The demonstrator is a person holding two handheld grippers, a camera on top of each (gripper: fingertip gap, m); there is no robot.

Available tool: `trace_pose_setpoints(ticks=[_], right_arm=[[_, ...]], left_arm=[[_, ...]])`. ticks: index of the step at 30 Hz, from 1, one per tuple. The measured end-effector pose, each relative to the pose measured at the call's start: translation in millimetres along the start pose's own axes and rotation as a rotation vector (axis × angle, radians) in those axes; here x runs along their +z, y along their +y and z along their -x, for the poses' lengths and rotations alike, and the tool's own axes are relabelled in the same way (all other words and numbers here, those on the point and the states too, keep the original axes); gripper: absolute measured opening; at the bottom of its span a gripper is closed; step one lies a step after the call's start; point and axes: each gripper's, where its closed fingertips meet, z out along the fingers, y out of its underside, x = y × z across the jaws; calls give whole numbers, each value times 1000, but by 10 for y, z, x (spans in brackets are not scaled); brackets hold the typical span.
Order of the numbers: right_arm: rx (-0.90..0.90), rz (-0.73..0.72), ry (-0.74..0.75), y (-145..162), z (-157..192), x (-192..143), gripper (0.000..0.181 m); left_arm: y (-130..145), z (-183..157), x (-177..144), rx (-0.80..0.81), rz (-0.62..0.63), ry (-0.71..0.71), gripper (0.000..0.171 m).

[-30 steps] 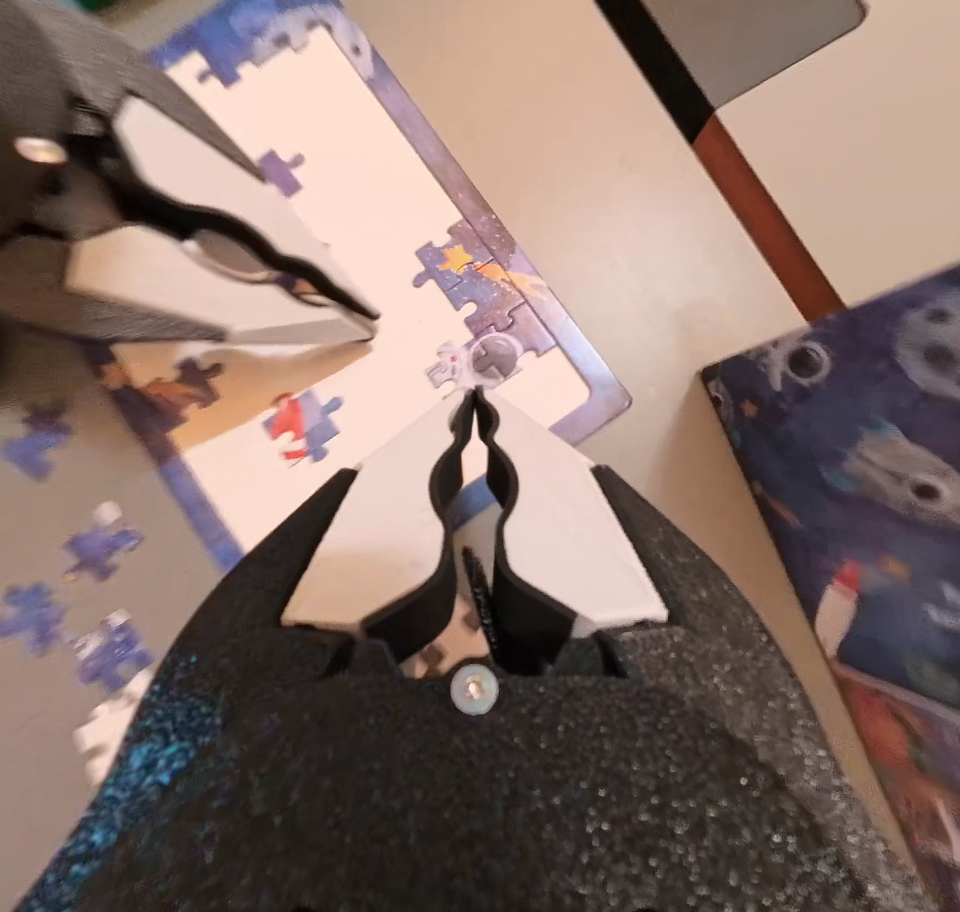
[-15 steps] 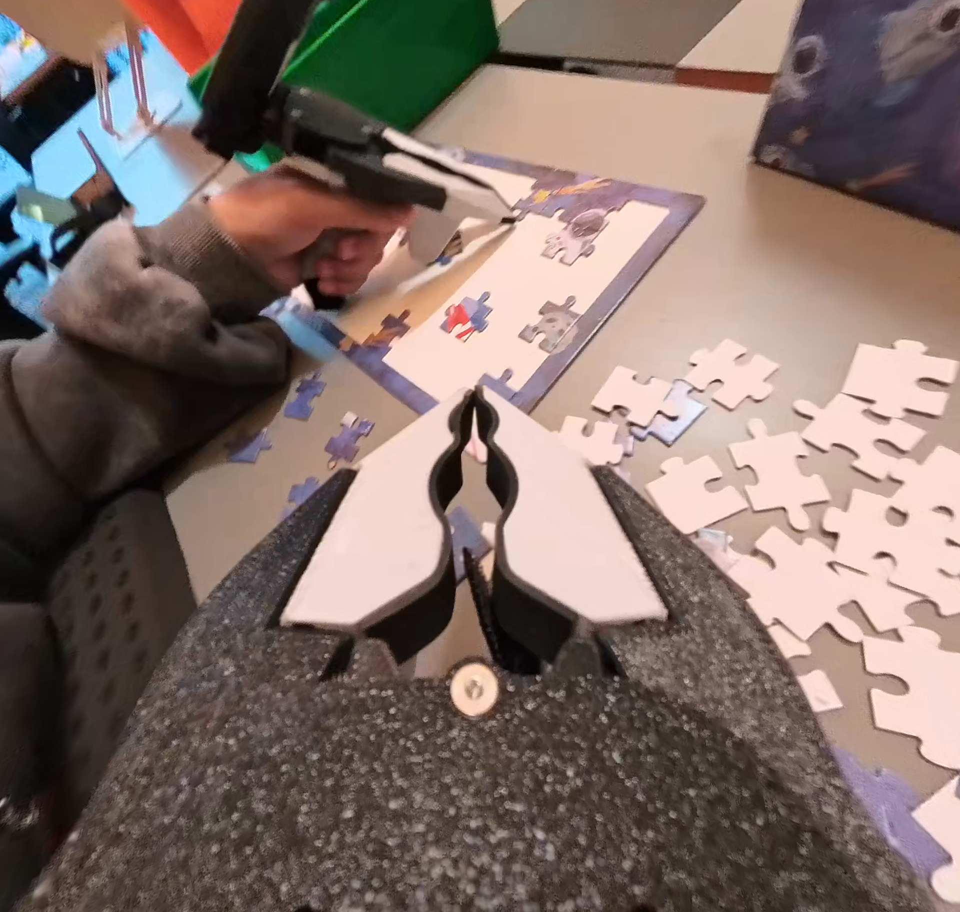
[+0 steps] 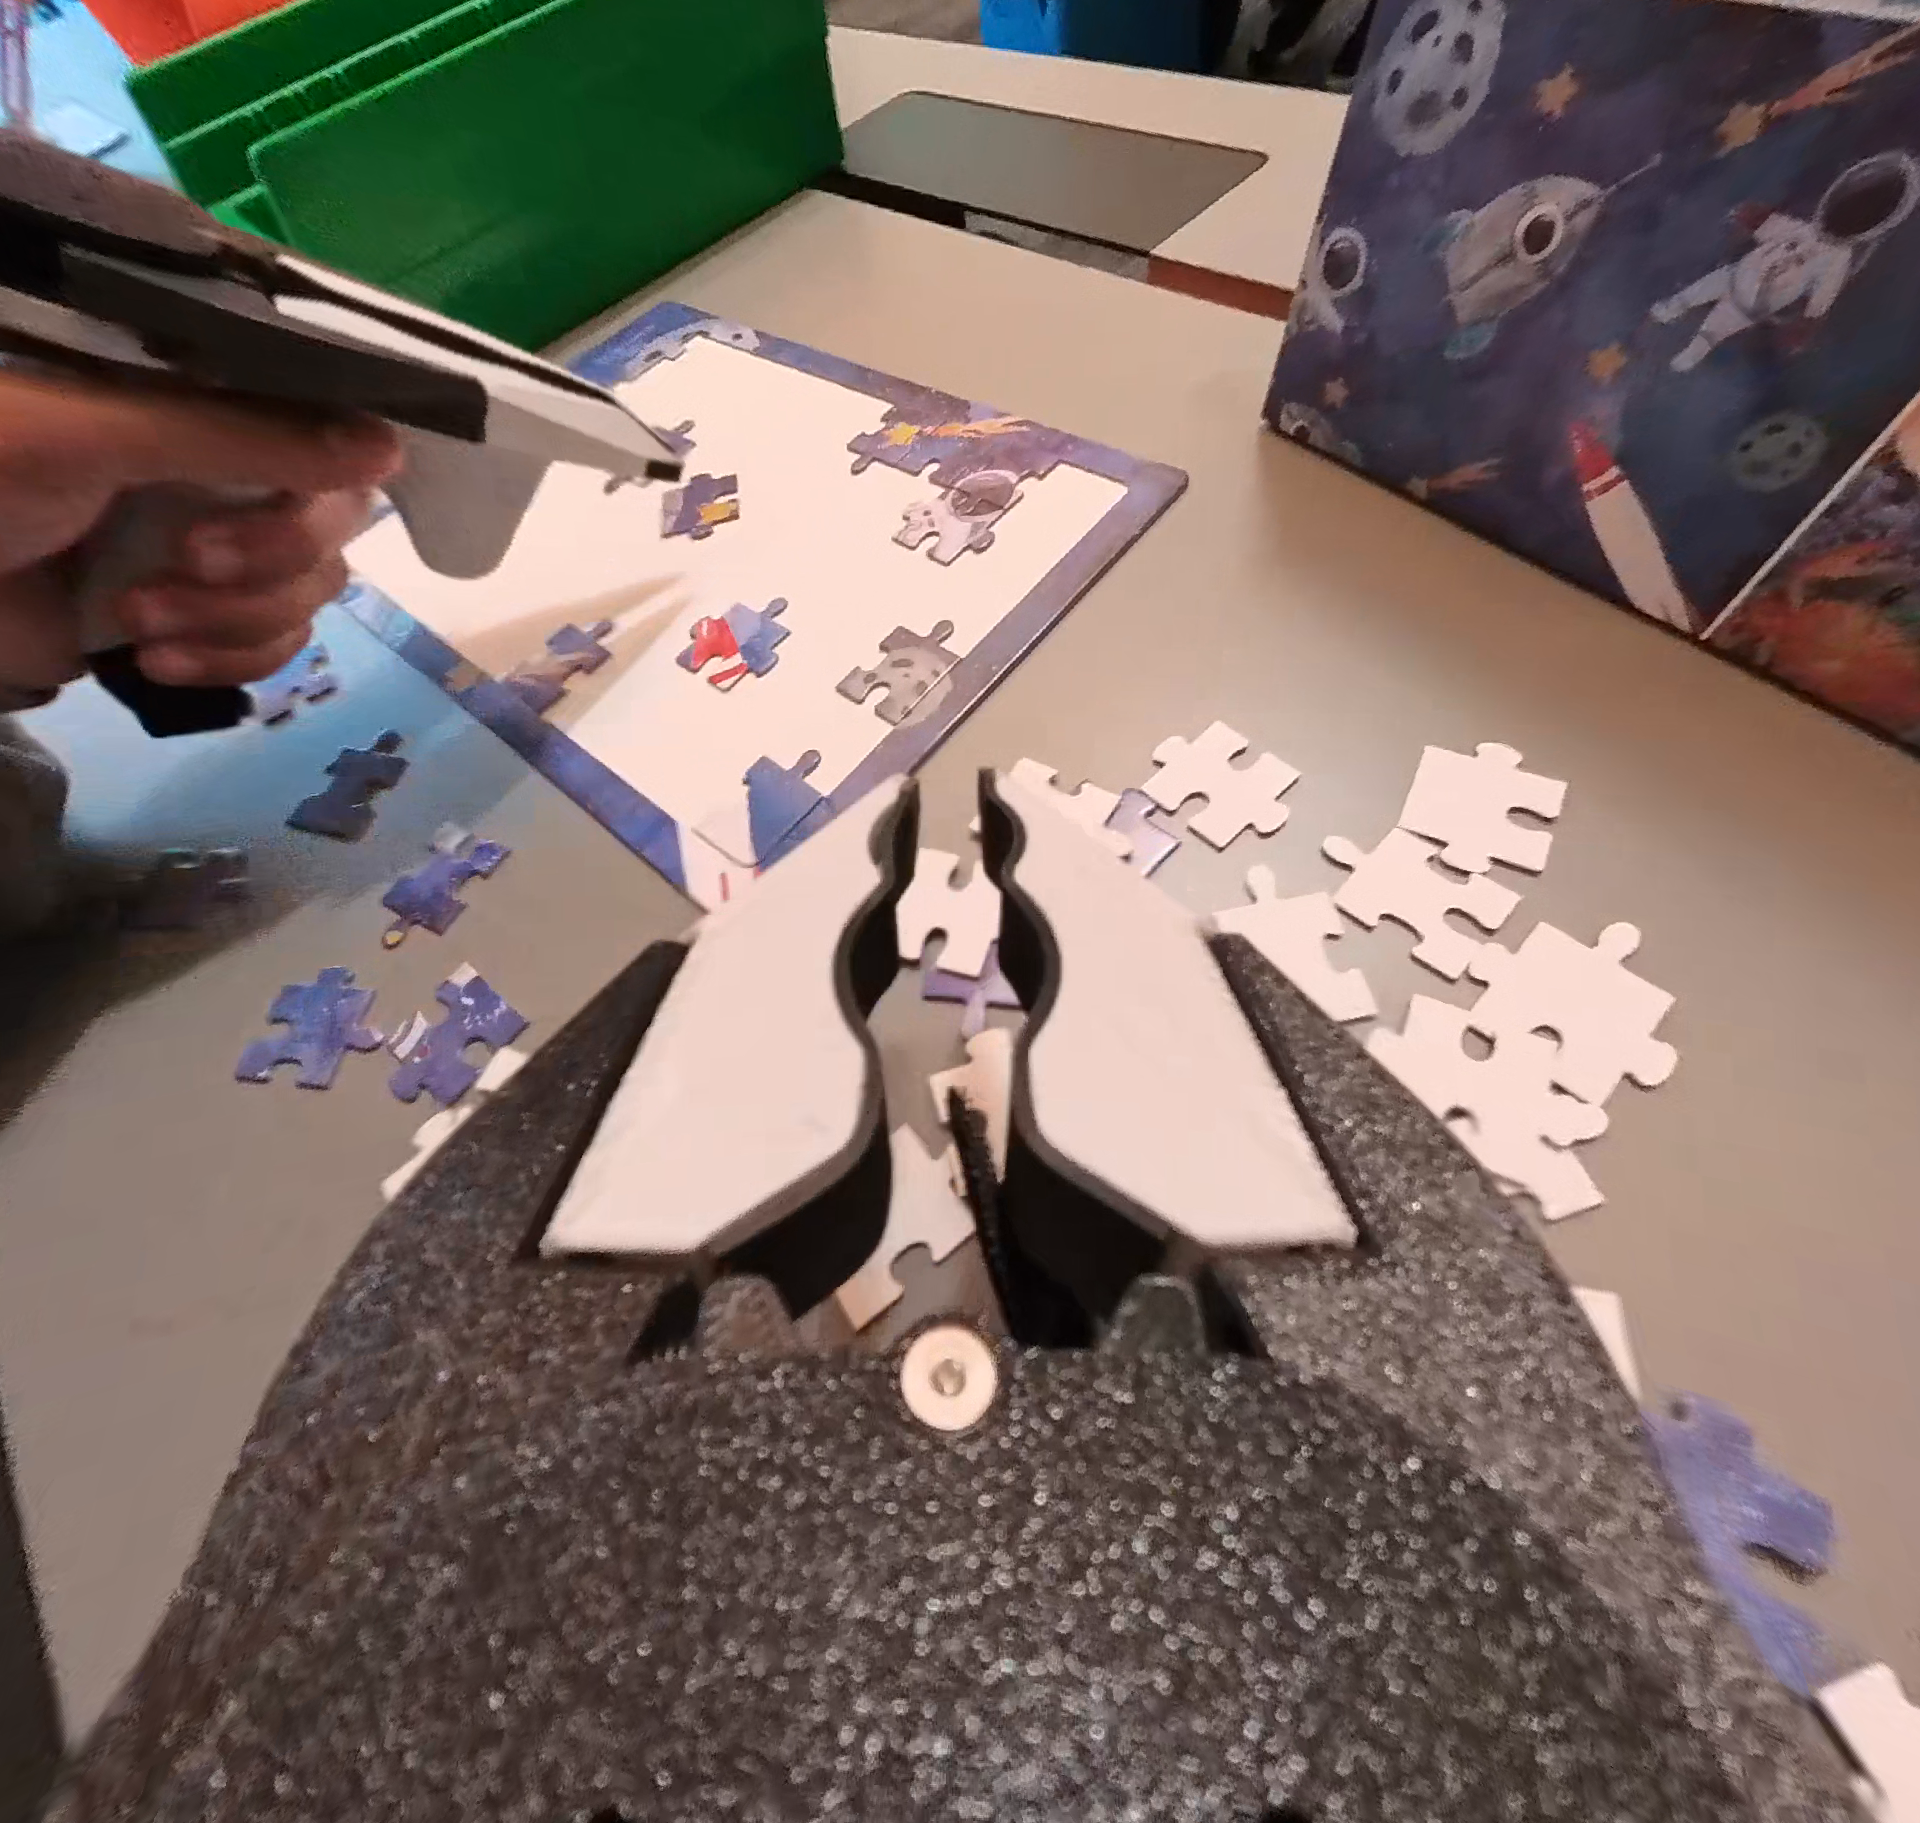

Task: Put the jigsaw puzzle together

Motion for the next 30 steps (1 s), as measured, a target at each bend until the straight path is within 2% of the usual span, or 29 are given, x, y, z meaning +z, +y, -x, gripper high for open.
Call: trace_pose_setpoints(ticks=[4, 8, 10, 14, 18, 23, 30], right_arm=[[1, -5, -12, 78, 19, -49, 11], [42, -24, -19, 45, 0, -73, 11], [40, -20, -7, 53, -28, -65, 11], [30, 8, 15, 106, -73, -30, 11], [23, 9, 5, 99, -39, -5, 11], [26, 11, -2, 102, -28, 13, 11], [31, 16, 3, 114, -45, 20, 11]], left_arm=[[-45, -223, -11, 45, -20, 23, 8], [-203, -271, 222, 107, -56, -9, 9], [-228, -261, 299, 101, -43, -31, 10], [-226, -342, 290, 88, -24, 22, 12], [-336, -333, 269, 60, -69, 37, 12], [-468, -384, 408, 18, -129, 66, 12], [-429, -449, 439, 9, -108, 115, 12]])
